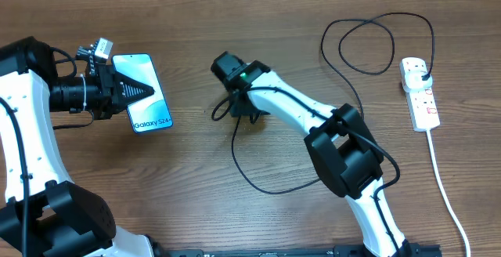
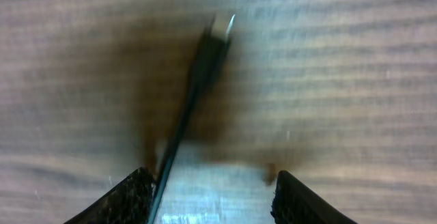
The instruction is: Plug charger to phone and switch on socket
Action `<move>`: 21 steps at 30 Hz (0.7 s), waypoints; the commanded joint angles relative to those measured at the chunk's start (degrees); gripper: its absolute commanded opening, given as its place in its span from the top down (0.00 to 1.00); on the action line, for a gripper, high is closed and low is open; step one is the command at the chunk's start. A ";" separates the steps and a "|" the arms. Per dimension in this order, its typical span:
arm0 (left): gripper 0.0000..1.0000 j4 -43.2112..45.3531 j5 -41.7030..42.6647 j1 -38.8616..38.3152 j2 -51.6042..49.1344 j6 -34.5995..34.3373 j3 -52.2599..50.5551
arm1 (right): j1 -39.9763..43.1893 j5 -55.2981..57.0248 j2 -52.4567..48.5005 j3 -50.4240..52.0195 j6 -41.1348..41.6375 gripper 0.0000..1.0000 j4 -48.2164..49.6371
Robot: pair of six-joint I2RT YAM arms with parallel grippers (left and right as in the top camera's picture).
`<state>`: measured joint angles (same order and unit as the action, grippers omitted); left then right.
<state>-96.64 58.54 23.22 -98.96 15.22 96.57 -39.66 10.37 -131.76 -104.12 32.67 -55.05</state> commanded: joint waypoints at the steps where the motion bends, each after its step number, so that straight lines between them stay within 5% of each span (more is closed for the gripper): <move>1: 0.96 -0.20 2.99 -0.37 1.62 1.51 0.52 | 0.07 -2.29 -0.81 -1.66 0.59 0.44 4.26; 17: 0.96 -0.20 3.10 -0.37 1.62 1.46 0.52 | 1.16 3.52 -1.05 2.19 12.59 0.77 10.19; 21: 0.96 -0.20 3.98 -0.37 1.62 1.51 0.52 | 3.08 0.72 -1.86 2.62 13.84 0.77 9.99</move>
<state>-96.66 58.74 23.22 -98.96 15.22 96.57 -37.98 12.32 -131.98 -102.19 45.04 -45.06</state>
